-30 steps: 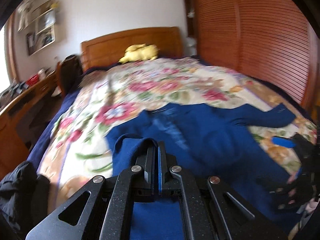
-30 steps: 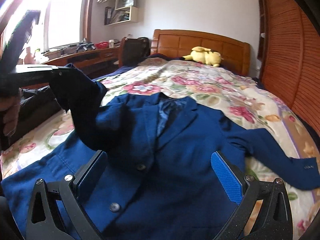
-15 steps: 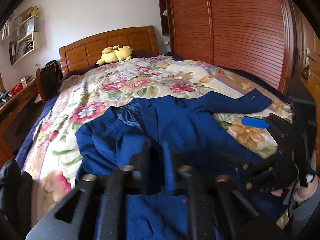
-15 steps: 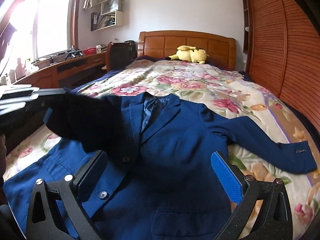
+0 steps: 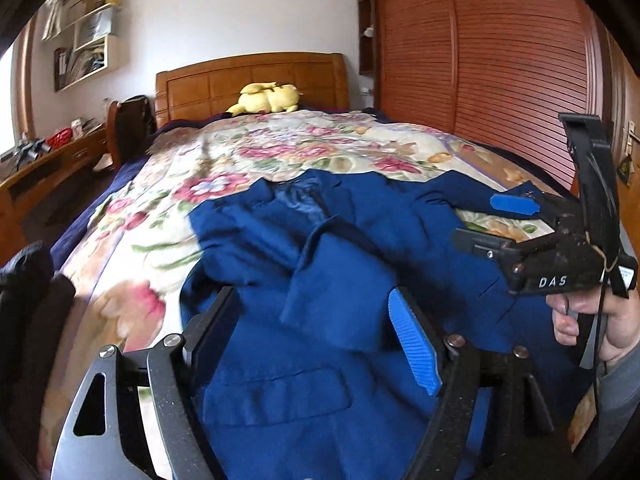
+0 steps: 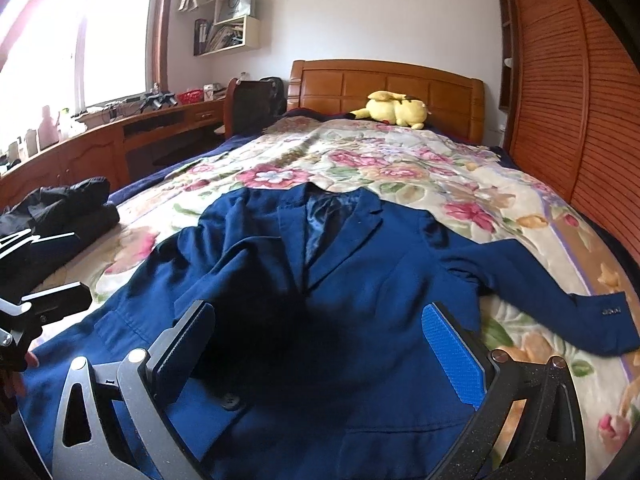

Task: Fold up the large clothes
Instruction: 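Grasp the jacket's side panel edge with the right tool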

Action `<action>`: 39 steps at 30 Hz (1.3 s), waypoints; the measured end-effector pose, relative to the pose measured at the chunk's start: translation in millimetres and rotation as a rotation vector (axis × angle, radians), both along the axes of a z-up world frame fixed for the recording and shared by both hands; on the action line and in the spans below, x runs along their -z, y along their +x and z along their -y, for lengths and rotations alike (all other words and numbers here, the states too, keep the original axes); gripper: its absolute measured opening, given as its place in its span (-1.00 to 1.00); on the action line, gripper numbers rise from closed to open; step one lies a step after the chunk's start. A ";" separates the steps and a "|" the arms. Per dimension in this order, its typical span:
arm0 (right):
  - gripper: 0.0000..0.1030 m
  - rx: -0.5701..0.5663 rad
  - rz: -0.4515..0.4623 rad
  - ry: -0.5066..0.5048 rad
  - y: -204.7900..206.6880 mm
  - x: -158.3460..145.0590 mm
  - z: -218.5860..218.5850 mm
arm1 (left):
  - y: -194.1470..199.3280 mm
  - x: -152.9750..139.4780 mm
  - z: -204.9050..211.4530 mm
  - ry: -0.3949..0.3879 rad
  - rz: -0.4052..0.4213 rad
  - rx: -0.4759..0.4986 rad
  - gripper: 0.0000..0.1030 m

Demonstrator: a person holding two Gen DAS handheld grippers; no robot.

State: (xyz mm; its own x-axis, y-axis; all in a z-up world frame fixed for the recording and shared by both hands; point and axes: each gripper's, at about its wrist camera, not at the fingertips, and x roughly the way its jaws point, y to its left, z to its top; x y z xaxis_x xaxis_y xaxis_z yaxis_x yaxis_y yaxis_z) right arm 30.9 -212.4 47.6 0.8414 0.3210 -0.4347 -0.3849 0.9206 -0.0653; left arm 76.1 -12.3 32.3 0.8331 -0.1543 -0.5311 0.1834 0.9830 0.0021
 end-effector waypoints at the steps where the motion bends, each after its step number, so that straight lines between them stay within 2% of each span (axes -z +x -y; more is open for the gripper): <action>1: 1.00 -0.006 -0.002 -0.004 1.1 0.6 -3.5 | -1.0 2.9 -4.8 -0.007 0.000 -0.009 0.51; 7: 1.00 -0.052 -0.009 -0.019 6.4 2.3 -25.2 | -5.3 17.7 -30.0 -0.041 0.007 -0.052 0.51; 10: 0.95 -0.094 -0.017 -0.018 8.2 3.6 -34.6 | -4.5 25.5 -37.9 -0.029 0.001 -0.060 0.51; 13: 0.79 -0.140 -0.036 -0.033 12.2 9.1 -48.8 | -4.1 32.6 -44.8 -0.042 -0.005 -0.059 0.51; 18: 0.37 -0.182 -0.078 -0.075 25.6 20.3 -66.3 | -1.3 46.7 -46.7 -0.030 -0.029 -0.056 0.51; 25: -0.05 -0.175 -0.104 -0.155 40.2 28.0 -75.7 | -7.9 56.8 -42.7 -0.005 -0.031 -0.045 0.51; 30: -0.55 -0.187 -0.110 -0.184 43.8 27.7 -79.8 | -10.7 55.9 -42.9 -0.003 -0.019 -0.060 0.51; 34: -0.74 -0.193 -0.102 -0.178 43.1 27.5 -79.3 | -10.4 57.7 -43.5 -0.007 -0.022 -0.068 0.51; 39: -0.81 -0.166 -0.051 -0.120 36.6 19.0 -64.5 | -8.9 60.5 -43.5 -0.006 -0.032 -0.074 0.51</action>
